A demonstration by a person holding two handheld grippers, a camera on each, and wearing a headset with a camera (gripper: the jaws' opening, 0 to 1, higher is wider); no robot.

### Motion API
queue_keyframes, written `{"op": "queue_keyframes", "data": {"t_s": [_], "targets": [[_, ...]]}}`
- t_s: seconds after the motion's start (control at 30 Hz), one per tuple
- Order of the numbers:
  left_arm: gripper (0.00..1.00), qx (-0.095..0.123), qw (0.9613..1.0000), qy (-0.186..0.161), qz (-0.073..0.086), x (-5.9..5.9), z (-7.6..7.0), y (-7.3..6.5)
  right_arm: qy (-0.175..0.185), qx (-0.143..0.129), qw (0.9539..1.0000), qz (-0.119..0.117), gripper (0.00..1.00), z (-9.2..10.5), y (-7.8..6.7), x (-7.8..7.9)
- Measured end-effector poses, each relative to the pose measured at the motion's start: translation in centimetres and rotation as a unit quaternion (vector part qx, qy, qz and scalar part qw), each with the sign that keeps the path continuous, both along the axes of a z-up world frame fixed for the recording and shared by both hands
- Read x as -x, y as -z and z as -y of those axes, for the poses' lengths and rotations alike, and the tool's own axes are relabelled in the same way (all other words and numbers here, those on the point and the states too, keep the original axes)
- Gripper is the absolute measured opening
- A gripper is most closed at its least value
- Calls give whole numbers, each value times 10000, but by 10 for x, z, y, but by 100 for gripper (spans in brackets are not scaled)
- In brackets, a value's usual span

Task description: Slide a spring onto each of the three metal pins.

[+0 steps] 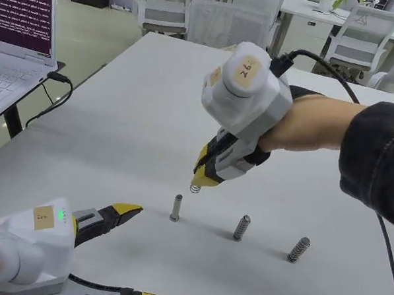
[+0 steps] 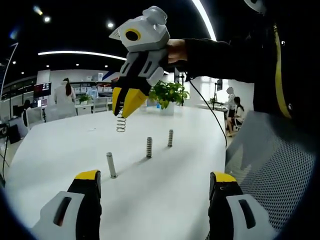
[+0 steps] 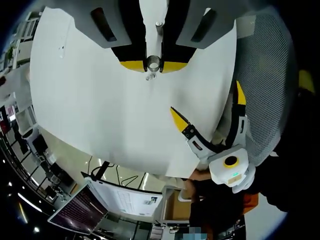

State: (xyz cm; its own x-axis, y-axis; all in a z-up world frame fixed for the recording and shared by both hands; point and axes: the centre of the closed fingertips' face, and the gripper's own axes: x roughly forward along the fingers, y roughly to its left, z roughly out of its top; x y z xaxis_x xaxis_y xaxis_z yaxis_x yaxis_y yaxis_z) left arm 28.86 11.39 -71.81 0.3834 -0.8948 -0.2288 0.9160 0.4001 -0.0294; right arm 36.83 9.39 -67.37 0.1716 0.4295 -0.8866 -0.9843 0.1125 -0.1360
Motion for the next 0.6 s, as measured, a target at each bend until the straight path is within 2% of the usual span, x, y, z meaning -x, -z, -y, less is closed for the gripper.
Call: {"op": "queue_keyframes", "data": {"t_s": [0.6], "targets": [[90,-41,9999,-114,-16,-3,-9,6,59,66,9999,-146,7,-11,24,-9]]}}
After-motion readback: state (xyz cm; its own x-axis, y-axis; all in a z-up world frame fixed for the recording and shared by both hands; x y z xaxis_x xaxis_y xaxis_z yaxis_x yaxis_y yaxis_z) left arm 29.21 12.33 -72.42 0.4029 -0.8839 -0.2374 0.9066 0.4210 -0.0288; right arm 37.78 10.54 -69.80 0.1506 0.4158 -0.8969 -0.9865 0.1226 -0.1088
